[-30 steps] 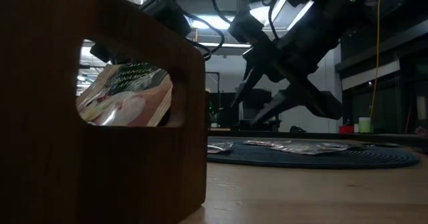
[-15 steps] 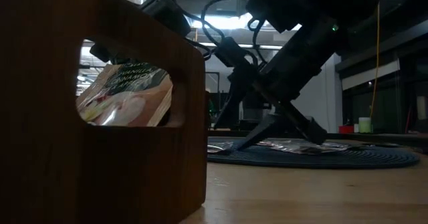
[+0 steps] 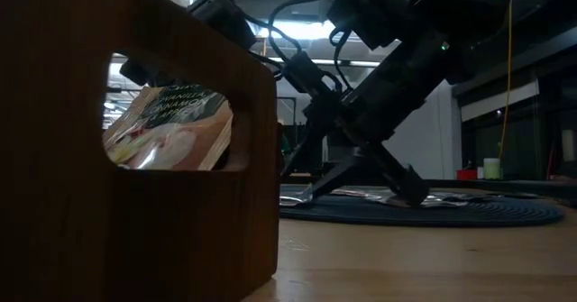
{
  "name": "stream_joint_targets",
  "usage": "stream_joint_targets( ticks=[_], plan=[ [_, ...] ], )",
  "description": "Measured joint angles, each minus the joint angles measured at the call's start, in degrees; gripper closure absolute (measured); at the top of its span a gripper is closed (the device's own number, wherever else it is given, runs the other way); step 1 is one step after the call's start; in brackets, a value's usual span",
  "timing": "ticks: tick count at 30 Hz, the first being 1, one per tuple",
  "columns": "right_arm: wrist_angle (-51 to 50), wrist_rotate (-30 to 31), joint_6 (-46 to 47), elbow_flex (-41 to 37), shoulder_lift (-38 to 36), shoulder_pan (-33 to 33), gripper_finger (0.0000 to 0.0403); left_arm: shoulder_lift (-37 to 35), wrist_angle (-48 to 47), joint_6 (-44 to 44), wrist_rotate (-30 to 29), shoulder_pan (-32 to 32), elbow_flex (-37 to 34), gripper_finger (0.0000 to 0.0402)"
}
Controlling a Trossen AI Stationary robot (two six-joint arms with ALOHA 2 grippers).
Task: Pick & Place Tea
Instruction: Put the brown tea bag into the right section of the wooden organizer
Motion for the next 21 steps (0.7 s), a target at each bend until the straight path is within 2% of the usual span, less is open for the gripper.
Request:
stream_joint_targets(
  ticks=[6, 13, 21],
  plan=[
    [-0.7, -0.1, -1.1, 0.0, 0.0, 0.0, 0.0306, 0.0, 0.6, -0.4, -0.3, 0.0, 0.1, 0.0397],
    [-1.8, -0.2, -1.3, 0.0, 0.0, 0.0, 0.0390, 0.0, 0.3, -0.4, 0.0, 0.1, 0.1, 0.0397],
    [-2.1, -0.2, -1.6, 0.1, 0.0, 0.0, 0.0398, -0.2, 0.2, -1.4, 3.0, 0.2, 0.1, 0.0395]
  ],
)
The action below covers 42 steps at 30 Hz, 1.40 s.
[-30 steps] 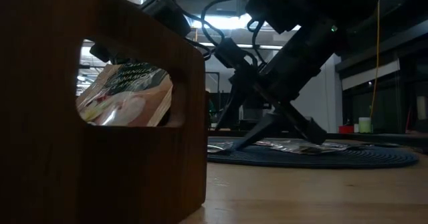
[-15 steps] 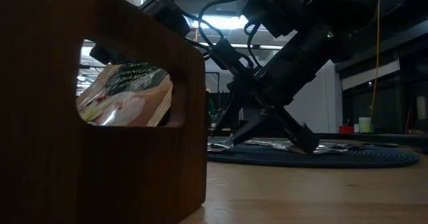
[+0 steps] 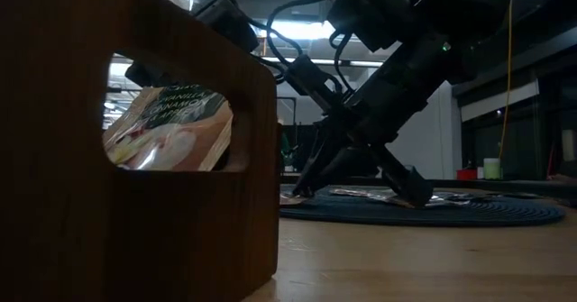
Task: Pick & Place Tea
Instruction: Put the brown tea bag into the right section of the wooden organizer
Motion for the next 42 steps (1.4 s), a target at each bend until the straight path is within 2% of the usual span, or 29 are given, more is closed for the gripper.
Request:
stream_joint_targets(
  ticks=[5, 10, 17, 20, 24, 27, 31, 35, 42],
  plan=[
    [-0.1, 0.1, 0.0, 0.0, -0.2, 0.0, 0.0399, -3.1, -3.1, -1.6, 0.7, -0.1, -0.4, 0.0399],
    [0.5, -0.6, -1.5, 1.4, -0.2, 0.0, 0.0400, -9.6, -6.7, 0.0, 0.4, -0.2, -0.2, 0.0394],
    [-0.8, -9.1, -9.1, 8.3, -0.2, 0.0, 0.0401, -19.2, -15.1, 4.7, 0.3, -0.2, -0.1, 0.0399],
    [-6.8, -13.6, -12.9, 13.4, -0.3, 0.0, 0.0401, -23.9, -19.7, 6.3, 0.4, -0.2, -0.1, 0.0399],
    [-20.9, -18.2, -19.1, 23.2, -0.3, 0.0, 0.0401, -30.0, -26.4, 7.9, 0.4, -0.2, -0.1, 0.0394],
    [-32.1, -20.5, -23.8, 30.6, -0.3, 0.0, 0.0402, -33.6, -30.4, 8.0, 0.3, -0.2, 0.0, 0.0396],
    [-41.9, -23.2, -28.4, 38.9, -0.3, 0.2, 0.0402, -36.3, -33.8, 7.9, 0.1, -0.2, 0.0, 0.0400],
    [-47.8, -27.0, -32.5, 44.8, 0.2, 0.4, 0.0402, -36.7, -34.2, 6.7, 0.1, -0.3, 0.0, 0.0395],
    [-52.1, -28.6, -35.2, 49.8, 1.3, 2.5, 0.0402, -36.8, -37.1, 6.1, 0.4, -0.6, 0.0, 0.0399]
  ],
)
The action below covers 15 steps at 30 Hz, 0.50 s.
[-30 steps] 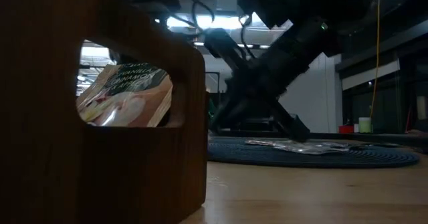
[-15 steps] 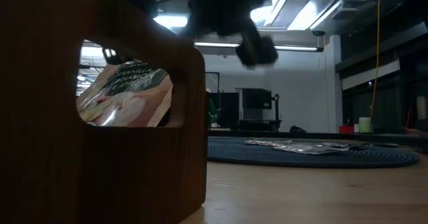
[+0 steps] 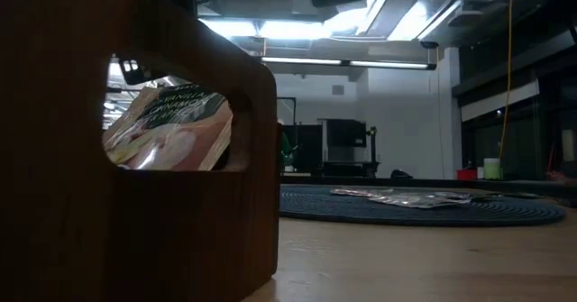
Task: Pick & Place Tea
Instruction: Put the brown tea bag into the right section of the wooden organizer
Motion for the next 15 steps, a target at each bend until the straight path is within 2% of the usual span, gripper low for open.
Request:
stream_joint_targets(
  ticks=[7, 15],
  plan=[
    [0.6, 0.0, 0.4, 0.2, 1.9, 3.2, 0.0402, 0.0, -6.8, 0.7, -0.1, 0.0, 0.0, 0.0394],
    [3.3, 0.2, 2.4, 0.2, 6.0, 4.9, 0.0403, 0.0, -8.3, 0.8, -0.5, 0.0, 0.0, 0.0399]
  ],
)
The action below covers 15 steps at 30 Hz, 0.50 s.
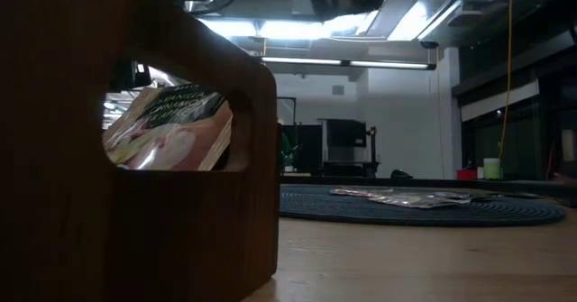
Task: Pick & Place Tea
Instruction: Put the brown tea bag into the right section of the wooden organizer
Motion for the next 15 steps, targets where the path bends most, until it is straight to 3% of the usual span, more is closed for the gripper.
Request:
stream_joint_targets(
  ticks=[5, 11, 15],
  plan=[
    [1.4, 0.3, -2.8, 0.0, 1.8, 0.4, 0.0403, 0.0, 0.0, -1.1, 0.2, 0.0, 0.0, 0.0394],
    [0.9, 12.1, -7.5, -0.1, 2.3, 0.3, 0.0403, -3.6, -3.6, -1.4, 0.4, -2.7, 0.0, 0.0399],
    [-1.5, 12.5, -11.8, -0.3, 2.0, 0.3, 0.0403, -9.6, -5.3, -5.3, -0.6, -6.9, 0.1, 0.0400]
  ],
)
